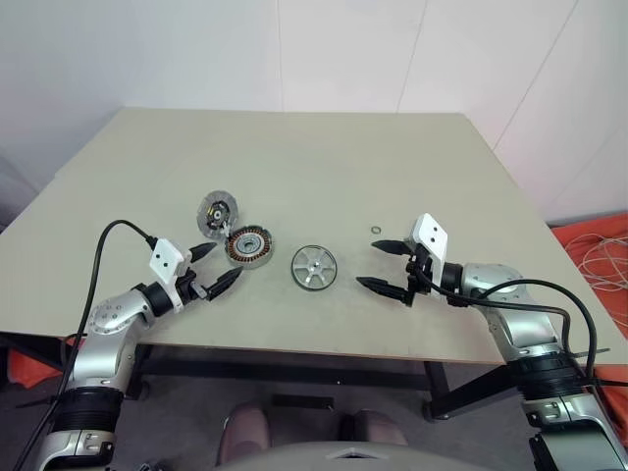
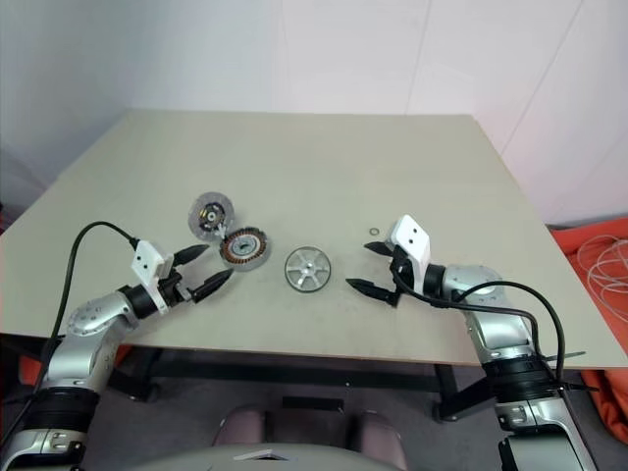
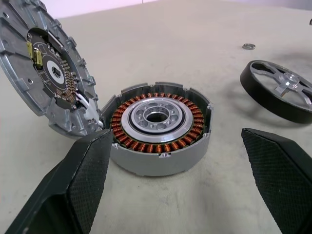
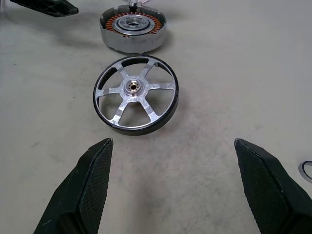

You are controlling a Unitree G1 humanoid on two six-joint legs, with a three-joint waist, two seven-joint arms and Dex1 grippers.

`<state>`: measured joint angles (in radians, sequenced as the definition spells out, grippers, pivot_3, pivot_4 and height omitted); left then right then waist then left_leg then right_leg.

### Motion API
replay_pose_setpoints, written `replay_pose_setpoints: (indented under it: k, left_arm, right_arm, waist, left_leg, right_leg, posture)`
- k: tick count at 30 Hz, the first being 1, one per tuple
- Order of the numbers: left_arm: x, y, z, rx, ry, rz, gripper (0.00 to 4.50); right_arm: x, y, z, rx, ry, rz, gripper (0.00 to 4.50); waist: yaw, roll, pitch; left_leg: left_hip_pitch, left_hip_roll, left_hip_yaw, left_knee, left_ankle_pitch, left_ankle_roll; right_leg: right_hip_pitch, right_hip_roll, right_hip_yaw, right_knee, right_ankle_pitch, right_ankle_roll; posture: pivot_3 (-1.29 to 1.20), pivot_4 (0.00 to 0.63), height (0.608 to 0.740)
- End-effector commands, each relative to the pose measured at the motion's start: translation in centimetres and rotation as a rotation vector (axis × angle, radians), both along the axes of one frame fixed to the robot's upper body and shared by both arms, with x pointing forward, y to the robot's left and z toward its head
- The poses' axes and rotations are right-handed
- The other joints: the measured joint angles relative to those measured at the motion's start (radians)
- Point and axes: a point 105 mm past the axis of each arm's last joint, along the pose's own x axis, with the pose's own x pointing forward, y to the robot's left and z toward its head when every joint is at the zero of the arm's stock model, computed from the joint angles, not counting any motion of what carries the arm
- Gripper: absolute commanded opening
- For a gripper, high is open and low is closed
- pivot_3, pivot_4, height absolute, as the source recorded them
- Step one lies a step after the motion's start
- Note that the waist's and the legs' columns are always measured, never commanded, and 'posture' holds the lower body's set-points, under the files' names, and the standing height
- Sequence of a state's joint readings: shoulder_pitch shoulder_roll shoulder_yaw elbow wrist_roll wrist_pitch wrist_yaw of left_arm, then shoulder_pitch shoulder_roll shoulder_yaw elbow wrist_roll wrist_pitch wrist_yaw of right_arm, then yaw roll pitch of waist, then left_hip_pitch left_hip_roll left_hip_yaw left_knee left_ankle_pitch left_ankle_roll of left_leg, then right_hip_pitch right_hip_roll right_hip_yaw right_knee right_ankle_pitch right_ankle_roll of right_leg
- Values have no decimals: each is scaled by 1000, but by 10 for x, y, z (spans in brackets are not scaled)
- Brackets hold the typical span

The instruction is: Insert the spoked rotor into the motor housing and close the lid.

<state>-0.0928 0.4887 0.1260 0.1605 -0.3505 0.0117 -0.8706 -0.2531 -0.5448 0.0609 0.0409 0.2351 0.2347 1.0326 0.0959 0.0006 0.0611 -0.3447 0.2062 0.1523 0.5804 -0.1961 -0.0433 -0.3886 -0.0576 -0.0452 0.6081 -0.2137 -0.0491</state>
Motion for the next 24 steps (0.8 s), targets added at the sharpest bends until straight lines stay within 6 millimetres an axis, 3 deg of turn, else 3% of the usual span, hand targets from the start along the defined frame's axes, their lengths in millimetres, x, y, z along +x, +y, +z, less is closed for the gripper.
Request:
replay_pose_setpoints:
  k: [1,14,19,24]
  left_arm:
    - [0,2,15,-1,-52,-8,4480]
    - [-1,1,14,4,-55,-17,4480]
    - [-1,-1,16,3,-62,-30,4480]
    - [-3,-4,17,-1,-68,-50,4480]
  right_arm:
    - [-3,5,10,21,-38,34,4500]
    - [1,4,14,70,3,-2,4500]
    - [14,7,7,121,294,-167,4500]
    - [20,23,16,238,560,-203,4500]
  waist:
    - [0,0,0]
    - [0,0,0]
    - [0,0,0]
    - [1,0,0]
  left_leg:
    - [0,0,0,0,0,0]
    - [0,0,0,0,0,0]
    - [0,0,0,0,0,0]
    - [1,0,0,0,0,-1]
  right_leg:
    - [0,0,0,0,0,0]
    - [0,0,0,0,-1,1]
    - [1,0,0,1,2,-3]
    - [0,0,0,1,2,-3]
  posture:
    - [0,0,740]
    - [0,0,740]
    - [0,0,740]
    - [0,0,740]
